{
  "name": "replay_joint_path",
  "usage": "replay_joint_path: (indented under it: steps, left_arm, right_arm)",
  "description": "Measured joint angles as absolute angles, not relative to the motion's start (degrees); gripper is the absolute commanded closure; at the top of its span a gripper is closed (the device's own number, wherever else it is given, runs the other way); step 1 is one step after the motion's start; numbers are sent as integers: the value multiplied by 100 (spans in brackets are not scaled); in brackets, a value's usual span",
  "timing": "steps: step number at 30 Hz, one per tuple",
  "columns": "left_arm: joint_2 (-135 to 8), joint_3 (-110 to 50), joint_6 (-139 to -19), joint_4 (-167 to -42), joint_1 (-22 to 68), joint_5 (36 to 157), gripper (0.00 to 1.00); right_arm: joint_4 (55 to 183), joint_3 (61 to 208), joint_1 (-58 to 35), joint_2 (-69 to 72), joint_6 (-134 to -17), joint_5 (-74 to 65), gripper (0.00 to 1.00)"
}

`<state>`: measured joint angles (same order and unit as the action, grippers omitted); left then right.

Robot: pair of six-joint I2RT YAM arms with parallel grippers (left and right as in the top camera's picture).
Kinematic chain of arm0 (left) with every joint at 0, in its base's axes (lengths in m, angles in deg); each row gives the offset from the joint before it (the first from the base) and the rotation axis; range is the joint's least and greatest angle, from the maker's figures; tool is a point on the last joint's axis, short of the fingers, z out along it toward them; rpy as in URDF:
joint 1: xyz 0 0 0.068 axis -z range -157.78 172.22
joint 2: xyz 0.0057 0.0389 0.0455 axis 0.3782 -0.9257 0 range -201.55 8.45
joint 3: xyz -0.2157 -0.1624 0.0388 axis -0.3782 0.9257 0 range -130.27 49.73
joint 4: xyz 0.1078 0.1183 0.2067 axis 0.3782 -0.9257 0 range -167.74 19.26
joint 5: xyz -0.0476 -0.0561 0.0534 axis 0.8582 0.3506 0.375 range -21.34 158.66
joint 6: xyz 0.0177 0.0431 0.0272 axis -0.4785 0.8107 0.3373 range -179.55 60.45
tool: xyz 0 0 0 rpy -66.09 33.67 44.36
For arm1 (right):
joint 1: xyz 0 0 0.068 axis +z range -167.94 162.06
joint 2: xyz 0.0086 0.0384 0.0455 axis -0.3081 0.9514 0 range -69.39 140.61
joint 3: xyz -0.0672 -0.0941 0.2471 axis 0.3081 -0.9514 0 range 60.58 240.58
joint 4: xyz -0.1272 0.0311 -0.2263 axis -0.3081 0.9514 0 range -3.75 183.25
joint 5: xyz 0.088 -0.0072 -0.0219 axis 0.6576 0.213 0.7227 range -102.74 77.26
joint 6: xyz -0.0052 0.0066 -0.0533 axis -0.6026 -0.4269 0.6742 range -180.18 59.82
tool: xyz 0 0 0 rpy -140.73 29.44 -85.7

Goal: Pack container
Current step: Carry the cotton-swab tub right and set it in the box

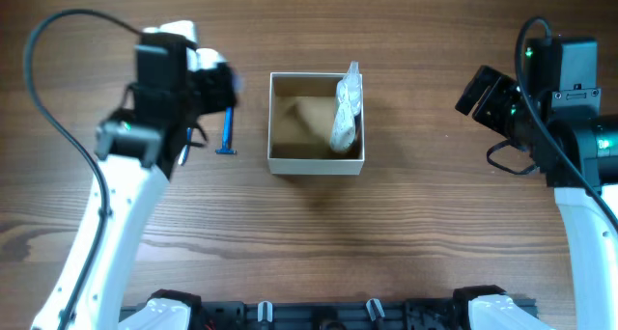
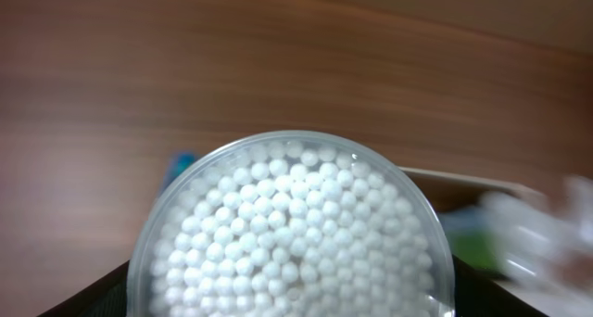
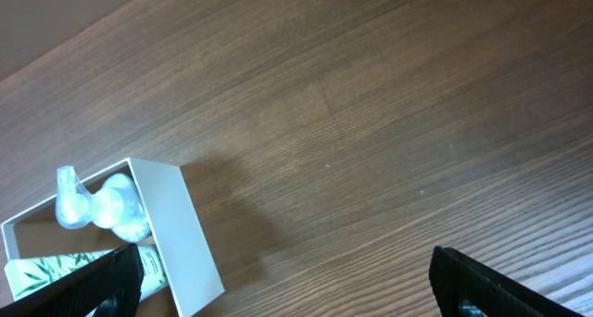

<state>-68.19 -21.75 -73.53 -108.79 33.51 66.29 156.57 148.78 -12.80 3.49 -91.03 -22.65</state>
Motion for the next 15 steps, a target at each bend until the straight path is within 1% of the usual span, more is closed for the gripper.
replay_joint_path:
  steps: [3,6,9,11,13,15]
  left_arm:
    - [-6777,-2182,-7355,-10859,4267,6695,25]
    - [-7416,-2180,-7357,-10607,4857,6721,22]
    - [-8417,-2180,-7357,-10273,5163,6725,18]
    - [-8871,-2180,-7357,-10059,5220,6725,15]
    - [-9293,-2180,-7357,-9768,5217,6723,14]
    - [-9523,-2180,-7357,-9528,5217,6725,5]
  right_arm:
    - [15655,14878,-1280,349,-9103,-2265,0]
    - [15659,14878,-1280,349,-9103,-2265,0]
    - [15655,14878,-1280,349,-9103,-2265,0]
    - [15655,14878,-1280,349,-9103,-2265,0]
    - [15659,14878,-1280,349,-9103,-2265,0]
    - [15655,14878,-1280,349,-9103,-2265,0]
